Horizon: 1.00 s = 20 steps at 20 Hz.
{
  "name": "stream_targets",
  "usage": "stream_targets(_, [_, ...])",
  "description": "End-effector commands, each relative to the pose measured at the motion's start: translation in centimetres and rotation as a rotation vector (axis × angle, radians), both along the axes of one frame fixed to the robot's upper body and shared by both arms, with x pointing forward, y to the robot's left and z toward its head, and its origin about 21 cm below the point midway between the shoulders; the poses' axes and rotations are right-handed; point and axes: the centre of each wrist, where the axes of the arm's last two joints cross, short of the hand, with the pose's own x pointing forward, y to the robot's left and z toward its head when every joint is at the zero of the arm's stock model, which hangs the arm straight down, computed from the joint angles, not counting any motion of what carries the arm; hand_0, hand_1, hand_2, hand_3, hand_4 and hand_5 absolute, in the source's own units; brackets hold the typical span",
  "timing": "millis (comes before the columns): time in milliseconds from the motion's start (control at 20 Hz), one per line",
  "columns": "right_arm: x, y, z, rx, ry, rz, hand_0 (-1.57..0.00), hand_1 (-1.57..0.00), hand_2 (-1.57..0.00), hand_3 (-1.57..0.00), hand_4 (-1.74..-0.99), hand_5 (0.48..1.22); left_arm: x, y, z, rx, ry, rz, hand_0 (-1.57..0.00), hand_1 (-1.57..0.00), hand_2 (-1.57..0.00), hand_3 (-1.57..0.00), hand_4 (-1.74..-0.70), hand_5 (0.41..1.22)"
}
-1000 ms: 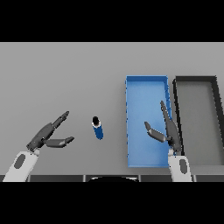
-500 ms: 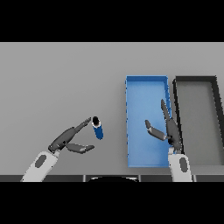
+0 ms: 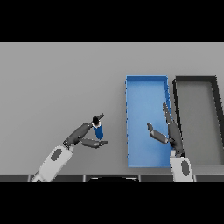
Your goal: Pick up the blue pipe and place it into the blue bin.
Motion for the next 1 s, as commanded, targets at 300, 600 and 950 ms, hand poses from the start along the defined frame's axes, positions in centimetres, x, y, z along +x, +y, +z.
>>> stream_targets(300, [0.1, -0.5, 0.5, -0.023, -0.014, -0.005, 0.00, 0.00, 0.00, 0.00, -1.213, 0.655, 1.0, -2.3, -0.8, -0.140, 0.028, -0.009, 0.00, -0.04, -0.15, -0.12, -1.19, 0.550])
stream_targets(600, [0.2, -0.2, 0.2, -0.012, -0.001, 0.001, 0.00, 0.00, 0.00, 0.00, -1.227, 0.660, 0.3, -3.7, -1.4, -0.232, 0.058, -0.008, -0.95, -1.05, -1.12, -1.12, -1.54, 1.022])
stream_targets(950, [0.5, 0.1, 0.5, 0.007, -0.001, 0.007, 0.00, 0.00, 0.00, 0.00, -1.217, 0.631, -0.1, -4.8, -0.3, -0.264, -0.047, -0.020, -1.44, -1.46, -1.48, -1.47, -1.48, 1.179])
